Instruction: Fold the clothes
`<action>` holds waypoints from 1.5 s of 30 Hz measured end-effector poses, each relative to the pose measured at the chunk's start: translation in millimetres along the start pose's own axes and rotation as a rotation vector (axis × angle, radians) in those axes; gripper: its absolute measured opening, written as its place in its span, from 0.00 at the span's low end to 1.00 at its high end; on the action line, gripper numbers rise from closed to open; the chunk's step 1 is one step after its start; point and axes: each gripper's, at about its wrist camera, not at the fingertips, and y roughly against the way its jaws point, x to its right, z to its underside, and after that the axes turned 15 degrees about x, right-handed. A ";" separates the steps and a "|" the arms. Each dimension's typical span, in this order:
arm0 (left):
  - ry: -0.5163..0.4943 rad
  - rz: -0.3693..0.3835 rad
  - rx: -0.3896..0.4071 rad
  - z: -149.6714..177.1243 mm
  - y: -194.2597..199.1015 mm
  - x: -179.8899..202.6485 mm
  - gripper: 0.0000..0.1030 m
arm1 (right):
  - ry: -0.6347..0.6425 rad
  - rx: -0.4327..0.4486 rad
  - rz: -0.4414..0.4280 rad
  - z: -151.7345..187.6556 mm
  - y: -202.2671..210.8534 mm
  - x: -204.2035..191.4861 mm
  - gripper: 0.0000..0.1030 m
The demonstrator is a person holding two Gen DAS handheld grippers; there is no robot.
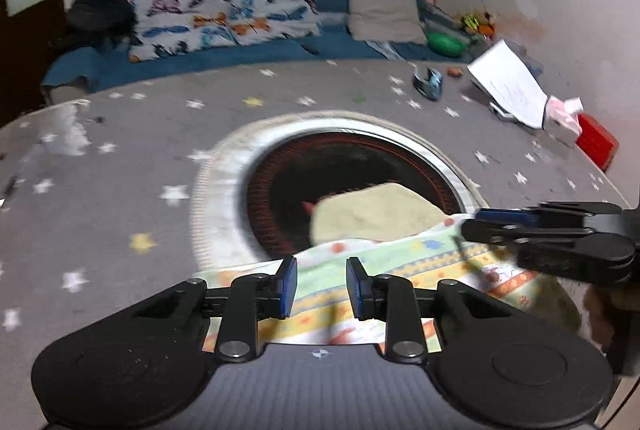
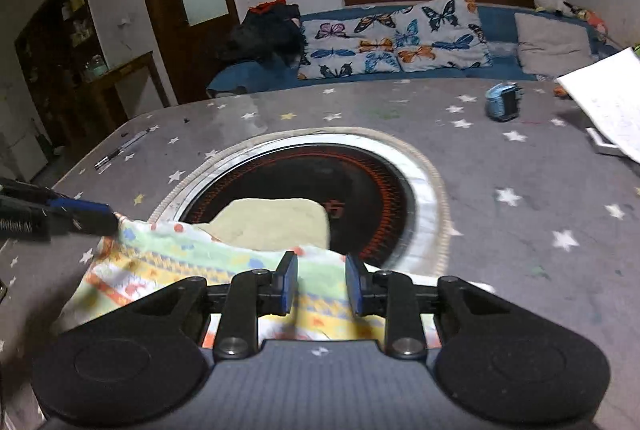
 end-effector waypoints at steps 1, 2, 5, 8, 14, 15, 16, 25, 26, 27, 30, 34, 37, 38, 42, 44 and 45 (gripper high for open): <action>0.006 0.002 -0.008 0.0 -10.3 2.3 0.28 | -0.001 -0.006 -0.001 1.2 -5.3 -1.4 0.26; 0.009 -0.007 -0.019 0.5 -20.0 3.4 0.28 | 0.003 -0.014 0.006 3.4 -10.6 -2.2 0.26; 0.014 -0.045 -0.045 7.7 -36.5 2.4 0.28 | 0.021 -0.046 0.024 10.0 -23.1 -2.7 0.25; 0.028 -0.050 -0.045 13.5 -34.4 -2.2 0.30 | 0.044 -0.035 0.024 9.6 -18.0 -5.1 0.25; 0.038 -0.076 0.013 23.5 16.8 -1.3 0.37 | 0.121 0.026 -0.034 8.0 21.4 -25.4 0.35; 0.037 -0.083 0.022 29.0 26.1 0.8 0.37 | 0.131 0.030 -0.049 10.2 27.4 -29.6 0.42; 0.028 -0.096 0.030 36.8 35.9 4.8 0.37 | 0.140 0.032 -0.064 12.6 33.0 -33.7 0.45; 0.030 -0.211 0.070 88.4 78.9 14.4 0.43 | 0.216 0.036 -0.073 58.2 52.4 -63.5 0.59; 0.029 -0.213 0.072 90.2 78.6 14.0 0.44 | 0.215 0.043 -0.073 60.1 53.3 -64.5 0.61; 0.023 -0.215 0.076 90.9 78.9 14.1 0.44 | 0.218 0.045 -0.072 61.0 53.3 -65.9 0.63; -0.003 -0.217 0.084 93.1 80.4 16.6 0.44 | 0.231 0.047 -0.068 62.6 52.8 -70.3 0.70; -0.012 -0.212 0.092 96.3 79.3 16.3 0.46 | 0.244 0.044 -0.050 63.8 51.1 -74.8 0.72; -0.005 -0.210 0.098 98.7 80.1 13.5 0.50 | 0.246 0.042 -0.042 64.4 50.2 -76.7 0.74; -0.004 -0.210 0.100 99.3 80.5 12.7 0.52 | 0.248 0.042 -0.039 64.5 50.0 -77.4 0.75; 0.008 -0.205 0.102 99.9 81.5 9.7 0.53 | 0.253 0.038 -0.031 64.2 49.6 -79.7 0.76; 0.012 -0.203 0.101 99.5 81.7 8.8 0.53 | 0.241 0.044 -0.026 62.5 51.4 -79.1 0.76; 0.015 -0.202 0.099 98.7 81.8 8.5 0.53 | 0.234 0.047 -0.023 61.5 52.4 -78.7 0.76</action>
